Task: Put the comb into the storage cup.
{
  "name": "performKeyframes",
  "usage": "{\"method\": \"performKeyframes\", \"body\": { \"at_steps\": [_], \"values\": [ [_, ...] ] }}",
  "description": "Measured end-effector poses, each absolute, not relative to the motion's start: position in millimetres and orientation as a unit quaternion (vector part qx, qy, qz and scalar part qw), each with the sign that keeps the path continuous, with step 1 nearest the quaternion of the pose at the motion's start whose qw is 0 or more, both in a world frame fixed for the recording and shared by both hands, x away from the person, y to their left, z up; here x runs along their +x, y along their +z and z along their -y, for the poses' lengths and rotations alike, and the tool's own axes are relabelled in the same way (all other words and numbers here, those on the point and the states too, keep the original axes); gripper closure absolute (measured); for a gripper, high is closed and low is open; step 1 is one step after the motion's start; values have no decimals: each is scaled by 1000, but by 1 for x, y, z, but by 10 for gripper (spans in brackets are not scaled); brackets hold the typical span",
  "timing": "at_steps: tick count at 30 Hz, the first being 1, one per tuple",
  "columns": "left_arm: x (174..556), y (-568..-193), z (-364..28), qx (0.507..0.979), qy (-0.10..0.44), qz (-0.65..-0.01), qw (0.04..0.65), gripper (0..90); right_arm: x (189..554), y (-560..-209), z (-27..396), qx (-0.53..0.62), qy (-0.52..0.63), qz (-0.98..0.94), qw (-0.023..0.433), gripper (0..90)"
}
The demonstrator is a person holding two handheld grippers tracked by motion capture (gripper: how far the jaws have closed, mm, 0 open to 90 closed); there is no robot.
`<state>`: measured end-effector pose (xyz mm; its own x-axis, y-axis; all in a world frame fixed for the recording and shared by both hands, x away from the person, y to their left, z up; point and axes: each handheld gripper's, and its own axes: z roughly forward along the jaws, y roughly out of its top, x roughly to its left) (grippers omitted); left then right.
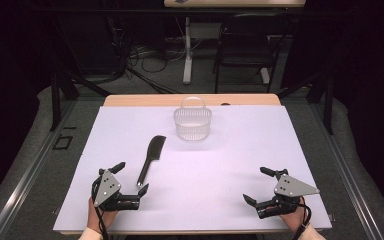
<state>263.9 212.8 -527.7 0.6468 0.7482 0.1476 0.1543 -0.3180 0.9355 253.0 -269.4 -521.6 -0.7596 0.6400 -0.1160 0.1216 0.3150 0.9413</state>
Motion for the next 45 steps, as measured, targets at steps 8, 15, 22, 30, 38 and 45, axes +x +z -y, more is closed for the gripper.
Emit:
{"method": "performKeyframes", "body": {
  "at_steps": [8, 15, 22, 30, 38, 45],
  "values": [
    [269, -530, -206, 762, 288, -298, 497, 0, 253, -522, 269, 245, 530, -774, 245, 0],
    [272, -531, -201, 769, 282, -300, 490, 0, 253, -522, 269, 246, 530, -774, 245, 0],
    [276, -533, -196, 777, 274, -306, 478, 0, 253, -522, 269, 246, 528, -775, 243, 0],
    [282, -535, -193, 783, 259, -320, 465, 24, 254, -522, 269, 247, 527, -777, 242, 0],
    [286, -538, -190, 796, 239, -321, 454, 307, 254, -522, 269, 247, 526, -777, 243, 0],
    [291, -544, -189, 810, 209, -330, 437, 685, 254, -522, 269, 247, 525, -778, 243, 0]
  ]
}}
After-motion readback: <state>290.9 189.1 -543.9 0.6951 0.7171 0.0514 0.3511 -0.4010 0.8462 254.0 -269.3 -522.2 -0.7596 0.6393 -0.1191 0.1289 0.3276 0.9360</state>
